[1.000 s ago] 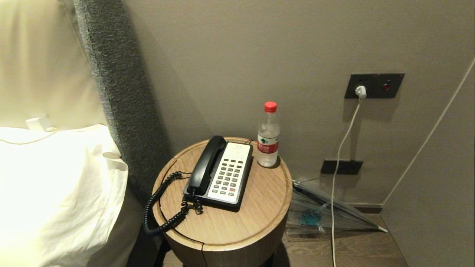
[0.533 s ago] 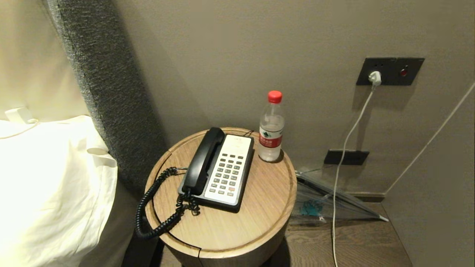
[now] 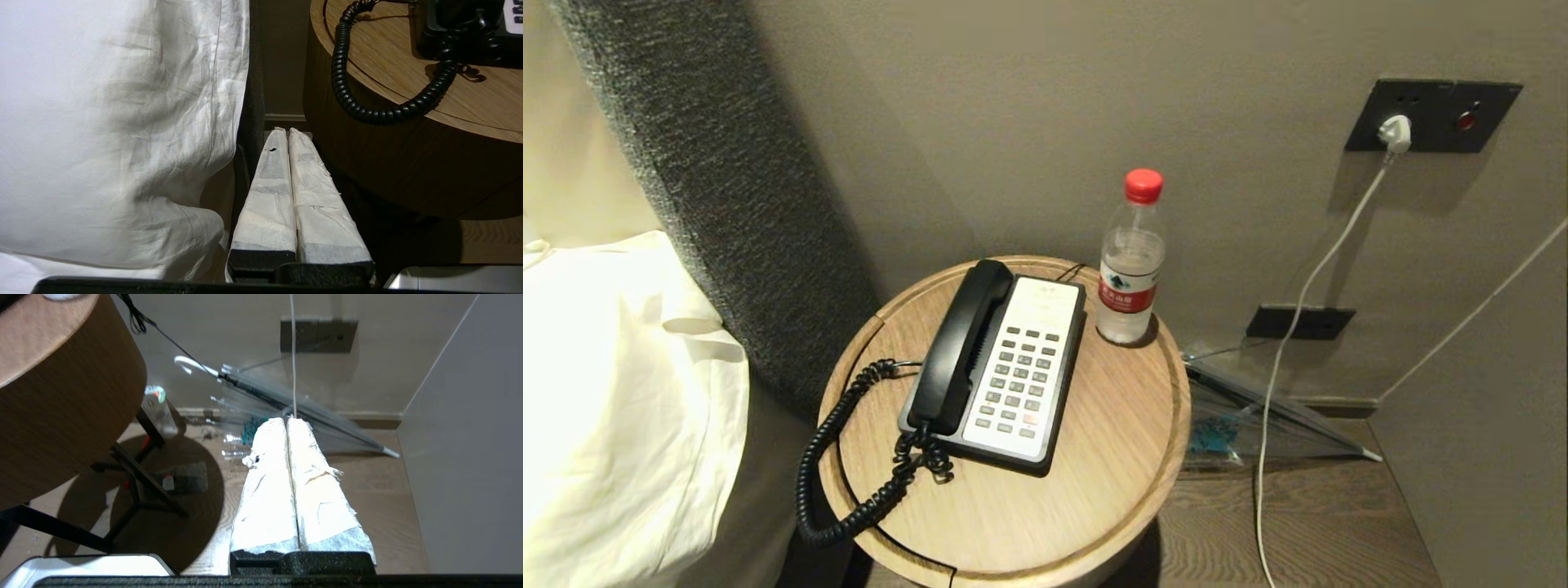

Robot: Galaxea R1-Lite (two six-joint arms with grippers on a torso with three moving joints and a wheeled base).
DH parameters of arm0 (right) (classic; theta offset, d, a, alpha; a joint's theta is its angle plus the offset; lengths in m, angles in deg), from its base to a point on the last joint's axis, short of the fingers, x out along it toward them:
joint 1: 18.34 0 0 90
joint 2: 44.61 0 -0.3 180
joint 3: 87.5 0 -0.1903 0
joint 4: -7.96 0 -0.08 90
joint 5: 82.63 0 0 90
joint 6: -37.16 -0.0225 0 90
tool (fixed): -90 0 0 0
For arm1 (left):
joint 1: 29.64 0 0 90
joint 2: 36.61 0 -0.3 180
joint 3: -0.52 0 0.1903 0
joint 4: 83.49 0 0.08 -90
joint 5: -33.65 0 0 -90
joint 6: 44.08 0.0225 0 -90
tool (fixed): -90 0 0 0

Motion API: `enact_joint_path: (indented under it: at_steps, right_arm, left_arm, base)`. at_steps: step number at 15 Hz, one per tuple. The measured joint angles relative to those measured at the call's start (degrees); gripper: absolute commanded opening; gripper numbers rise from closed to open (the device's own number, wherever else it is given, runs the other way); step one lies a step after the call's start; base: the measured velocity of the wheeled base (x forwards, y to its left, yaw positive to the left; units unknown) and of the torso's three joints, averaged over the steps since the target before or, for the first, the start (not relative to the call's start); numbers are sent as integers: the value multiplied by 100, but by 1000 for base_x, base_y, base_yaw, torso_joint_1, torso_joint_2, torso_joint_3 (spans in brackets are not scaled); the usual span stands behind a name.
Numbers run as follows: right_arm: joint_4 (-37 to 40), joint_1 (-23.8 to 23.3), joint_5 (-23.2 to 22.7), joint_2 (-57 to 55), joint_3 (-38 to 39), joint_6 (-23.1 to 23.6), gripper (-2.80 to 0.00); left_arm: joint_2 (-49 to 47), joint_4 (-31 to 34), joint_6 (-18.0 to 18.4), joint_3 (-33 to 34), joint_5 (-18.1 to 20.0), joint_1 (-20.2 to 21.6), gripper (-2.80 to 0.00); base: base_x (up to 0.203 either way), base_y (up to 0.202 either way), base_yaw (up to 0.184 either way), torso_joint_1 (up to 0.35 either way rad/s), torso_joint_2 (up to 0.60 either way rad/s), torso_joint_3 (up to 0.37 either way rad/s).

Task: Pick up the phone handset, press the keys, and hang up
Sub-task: Pick up the desk phone handset

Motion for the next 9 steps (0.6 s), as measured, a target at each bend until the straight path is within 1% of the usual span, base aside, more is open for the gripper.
enact_joint_path:
  at_steps: [3, 9]
  right_arm:
    - [0, 0, -2, 0, 0, 2, -280]
    - [0, 0, -2, 0, 0, 0, -280]
  left_arm:
    - [0, -3, 2, 0, -1, 0, -280]
    - [0, -2, 11, 5, 0, 2, -280]
  base:
    - [0, 0, 0, 2, 4, -70]
    - [0, 0, 0, 0, 0, 0]
